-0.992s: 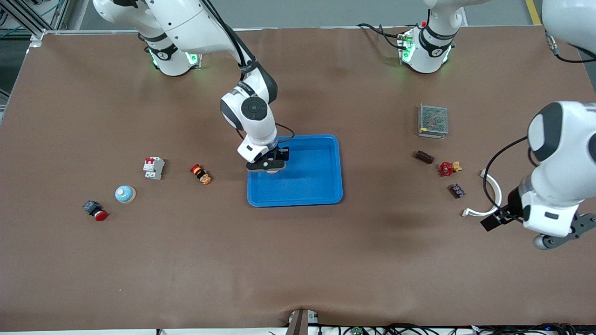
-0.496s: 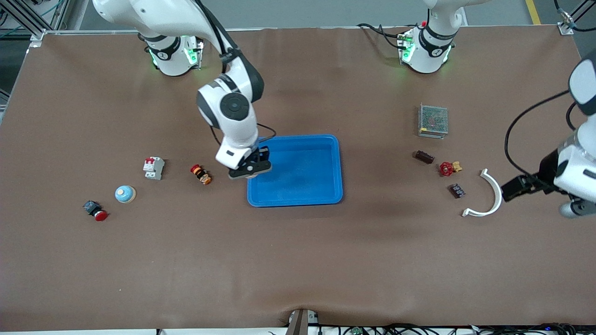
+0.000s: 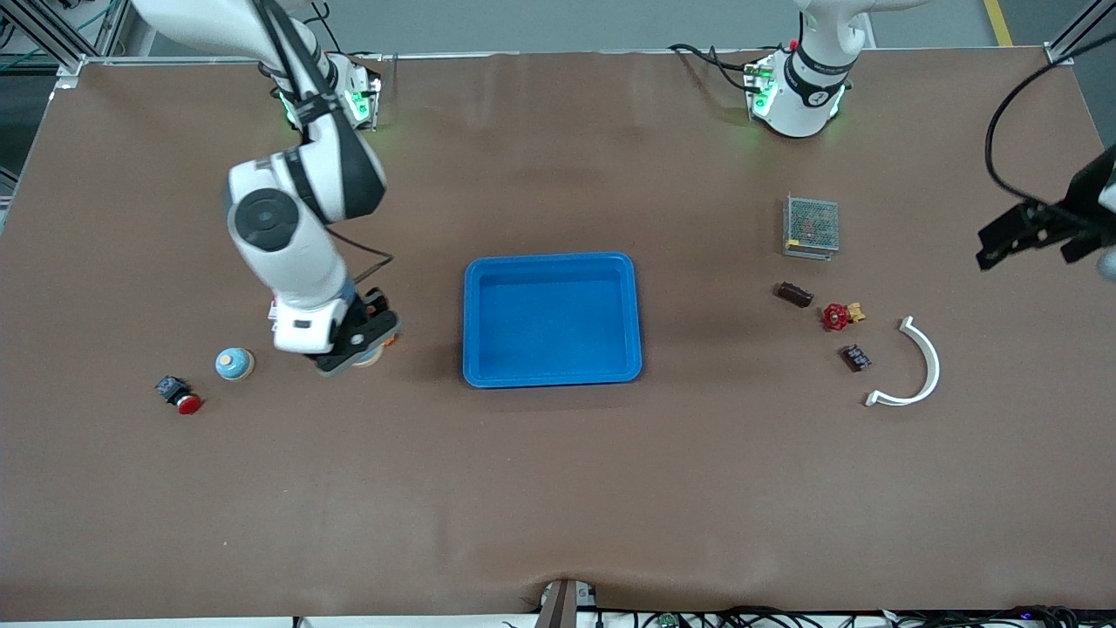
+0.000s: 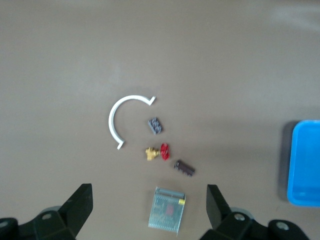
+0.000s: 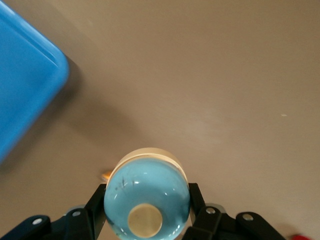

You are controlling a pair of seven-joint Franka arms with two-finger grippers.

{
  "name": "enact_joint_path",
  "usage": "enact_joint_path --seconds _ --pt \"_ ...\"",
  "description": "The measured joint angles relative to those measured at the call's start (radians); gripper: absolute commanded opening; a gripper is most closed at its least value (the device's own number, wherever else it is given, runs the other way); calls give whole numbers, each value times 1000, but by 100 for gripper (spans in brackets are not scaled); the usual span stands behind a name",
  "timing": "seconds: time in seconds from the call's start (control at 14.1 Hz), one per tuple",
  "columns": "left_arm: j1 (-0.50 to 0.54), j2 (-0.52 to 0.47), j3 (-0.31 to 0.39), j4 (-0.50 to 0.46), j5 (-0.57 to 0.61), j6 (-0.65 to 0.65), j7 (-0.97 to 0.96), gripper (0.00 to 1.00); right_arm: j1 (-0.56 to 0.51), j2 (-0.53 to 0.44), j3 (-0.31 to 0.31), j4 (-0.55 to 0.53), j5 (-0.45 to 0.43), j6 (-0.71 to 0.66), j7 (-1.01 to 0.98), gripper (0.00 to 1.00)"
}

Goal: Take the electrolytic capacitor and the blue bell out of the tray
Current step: 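Carry the bell with the right gripper while the left gripper withdraws to rest, then lower the bell beside the first bell and open the right gripper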

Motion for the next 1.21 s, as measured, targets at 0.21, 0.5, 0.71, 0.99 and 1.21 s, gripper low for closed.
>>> enact_joint_path --seconds 0.21,0.5,0.71,0.99,1.21 --pt "-21 -58 1 -31 0 -43 4 100 -105 1 0 -24 0 38 -200 33" --pt "-52 -92 22 -63 0 -47 5 100 -149 5 2 -107 0 143 -278 33" --pt "-65 -107 40 -89 -11 -48 7 100 -149 23 9 -200 0 289 -278 33" --pt "-86 -114 62 -99 -15 -50 8 100 -157 84 8 -246 0 402 -298 33" --pt "-93 -114 59 -101 -17 -55 12 100 -173 128 7 -247 0 446 -314 33"
